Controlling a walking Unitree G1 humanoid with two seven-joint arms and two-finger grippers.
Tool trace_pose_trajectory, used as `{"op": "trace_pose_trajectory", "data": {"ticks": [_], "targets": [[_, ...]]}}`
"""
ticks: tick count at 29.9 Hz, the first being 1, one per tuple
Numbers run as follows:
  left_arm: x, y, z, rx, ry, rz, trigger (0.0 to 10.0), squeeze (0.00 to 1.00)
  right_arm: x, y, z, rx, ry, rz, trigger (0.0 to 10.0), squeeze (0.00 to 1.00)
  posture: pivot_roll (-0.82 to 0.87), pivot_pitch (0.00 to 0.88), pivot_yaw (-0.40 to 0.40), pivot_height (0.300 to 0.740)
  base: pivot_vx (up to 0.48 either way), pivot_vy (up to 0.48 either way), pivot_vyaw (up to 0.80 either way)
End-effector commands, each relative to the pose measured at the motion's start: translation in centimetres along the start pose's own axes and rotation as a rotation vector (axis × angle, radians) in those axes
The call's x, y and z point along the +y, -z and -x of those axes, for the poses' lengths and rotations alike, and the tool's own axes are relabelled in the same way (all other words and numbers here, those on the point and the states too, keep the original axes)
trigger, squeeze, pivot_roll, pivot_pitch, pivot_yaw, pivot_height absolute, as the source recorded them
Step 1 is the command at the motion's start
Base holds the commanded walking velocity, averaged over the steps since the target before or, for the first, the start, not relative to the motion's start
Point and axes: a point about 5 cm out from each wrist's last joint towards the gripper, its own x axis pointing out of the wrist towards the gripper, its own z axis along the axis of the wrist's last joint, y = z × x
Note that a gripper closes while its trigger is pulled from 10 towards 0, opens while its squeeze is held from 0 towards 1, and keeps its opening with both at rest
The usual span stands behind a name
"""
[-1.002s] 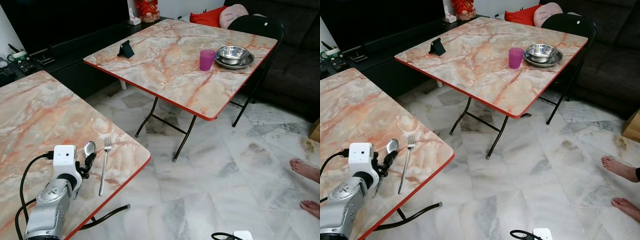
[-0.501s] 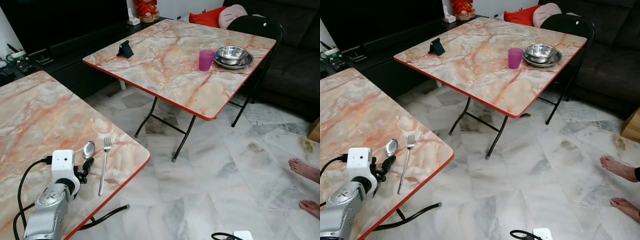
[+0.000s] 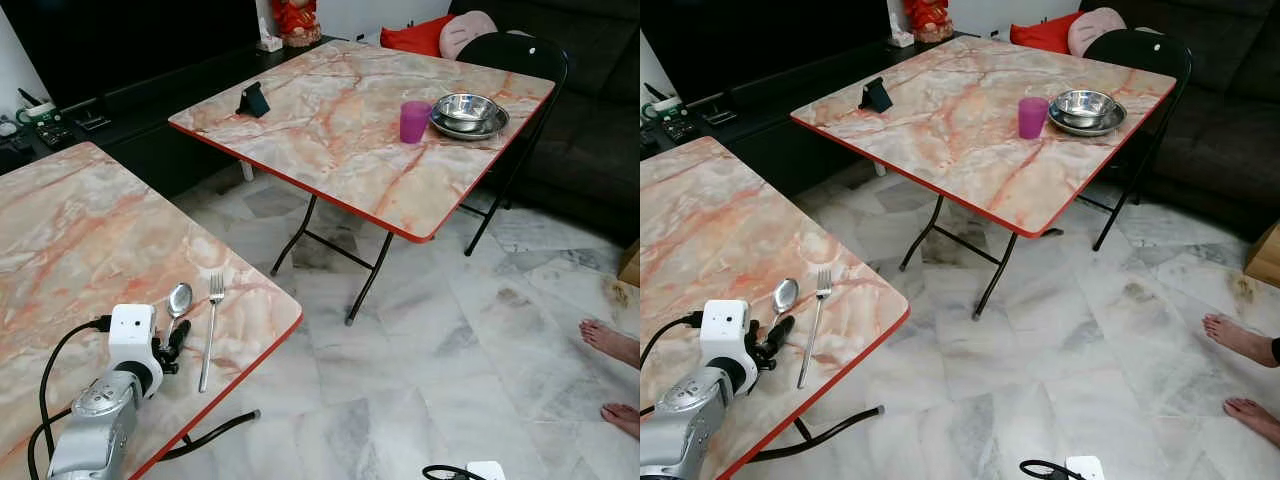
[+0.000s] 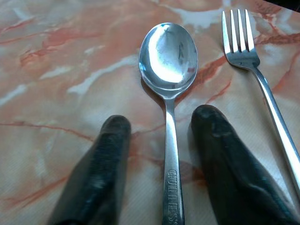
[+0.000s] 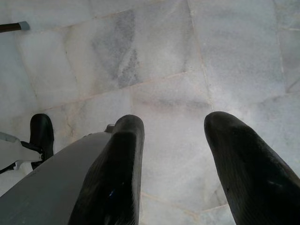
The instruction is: Setting the table
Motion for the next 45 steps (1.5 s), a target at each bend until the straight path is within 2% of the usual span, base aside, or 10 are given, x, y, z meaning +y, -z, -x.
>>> {"op": "trace_pose_trajectory", "data": {"ticks": [1,22,37,41,42,45], "targets": [[-0.8,2.2,0.3,0.108,0.047,-0.012,0.0,0.00,0.0,0.1,0.0,0.010,-0.003,0.005,10.0,0.00,0.01,0.000,0.016,0.732,0.000,0.000,0.00],[-1.6,1.6,0.1,0.086,0.073,-0.029,0.0,0.00,0.0,0.1,0.0,0.011,-0.003,0.007,10.0,0.00,0.01,0.000,0.015,0.732,0.000,0.000,0.00],[-1.5,0.5,0.1,0.016,0.035,-0.006,0.0,0.00,0.0,0.2,0.0,0.011,-0.003,0.008,10.0,0.00,0.01,0.000,0.016,0.732,0.000,0.000,0.00],[-1.0,-0.5,0.2,-0.066,-0.022,0.009,0.0,0.00,0.1,0.2,0.0,0.012,-0.004,0.009,10.0,0.00,0.00,0.000,0.018,0.732,0.000,0.000,0.00],[-0.6,-1.4,0.4,-0.129,-0.055,0.034,0.0,0.00,0.1,0.2,0.0,0.012,-0.004,0.009,10.0,0.00,0.00,0.000,0.019,0.732,0.000,0.000,0.00],[-0.6,-2.7,0.8,-0.223,-0.066,0.057,0.0,0.00,0.1,0.3,0.0,0.012,-0.005,0.009,10.0,0.00,0.00,0.000,0.019,0.732,0.000,0.000,0.00]]}}
